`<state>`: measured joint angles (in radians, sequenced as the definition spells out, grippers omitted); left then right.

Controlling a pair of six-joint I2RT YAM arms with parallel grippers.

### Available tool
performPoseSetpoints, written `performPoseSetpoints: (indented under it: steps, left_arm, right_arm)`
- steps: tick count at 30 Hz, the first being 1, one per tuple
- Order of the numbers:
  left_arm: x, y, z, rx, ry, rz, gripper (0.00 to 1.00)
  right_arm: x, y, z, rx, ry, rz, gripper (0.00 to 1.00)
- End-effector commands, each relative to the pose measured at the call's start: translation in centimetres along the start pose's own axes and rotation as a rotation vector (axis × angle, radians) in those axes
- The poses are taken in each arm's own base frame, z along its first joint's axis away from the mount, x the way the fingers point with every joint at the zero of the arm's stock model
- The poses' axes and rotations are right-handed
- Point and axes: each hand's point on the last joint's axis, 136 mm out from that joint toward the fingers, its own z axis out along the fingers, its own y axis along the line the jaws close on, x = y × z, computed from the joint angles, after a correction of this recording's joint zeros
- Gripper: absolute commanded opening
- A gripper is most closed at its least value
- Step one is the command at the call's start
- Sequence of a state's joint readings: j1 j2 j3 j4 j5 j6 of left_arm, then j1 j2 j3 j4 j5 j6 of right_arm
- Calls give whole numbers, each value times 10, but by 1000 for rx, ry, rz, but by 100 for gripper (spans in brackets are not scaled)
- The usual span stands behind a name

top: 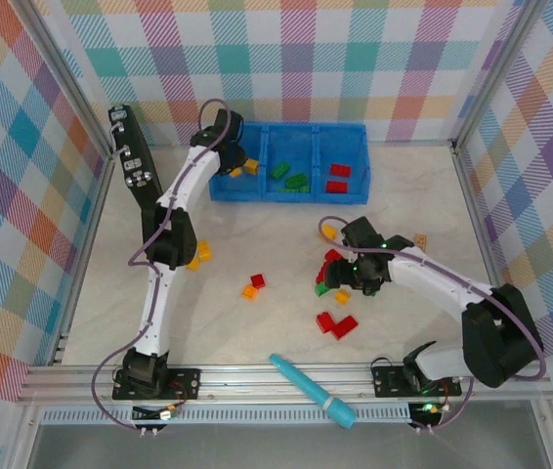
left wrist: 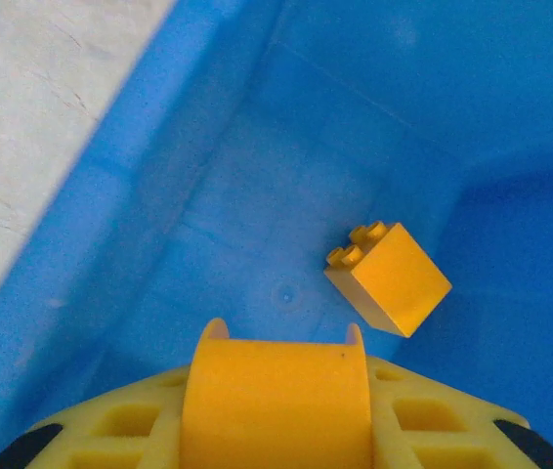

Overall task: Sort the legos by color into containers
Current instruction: Place the lego in the container, then pick up the lego from the bottom-center of the table.

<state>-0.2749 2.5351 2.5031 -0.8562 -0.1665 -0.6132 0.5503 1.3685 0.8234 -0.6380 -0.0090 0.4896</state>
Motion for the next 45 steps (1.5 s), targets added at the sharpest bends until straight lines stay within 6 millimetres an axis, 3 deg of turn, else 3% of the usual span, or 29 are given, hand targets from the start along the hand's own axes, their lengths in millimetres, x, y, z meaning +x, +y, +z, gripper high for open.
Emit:
performPoseSetpoints:
  steps: [1,8,14,22,32,40,45]
  left_arm:
    - [-4,-20,0,77,-14,-28,35]
    - [0,-19,7,77,-4,-19,53]
    - [3,-20,3,82,15,-18,59]
    - [-11,-24,-35,101,-7,35,60]
    - [-14,-10,-83,83,-26,81,60]
    - [-12,0,-106,64,-21,141,60]
    - [-11,12,-124,49,-29,186,59]
  right_arm:
    - [11,1,13,5,49,-18,77]
    - [26,-2,21,25,109,-32,77]
    - [33,-8,28,54,134,-32,76]
    - [34,-13,40,81,142,-21,65]
    - [42,-25,40,137,145,-20,53]
    - [25,-19,38,140,107,-17,42]
    - [2,-13,11,182,70,-25,39]
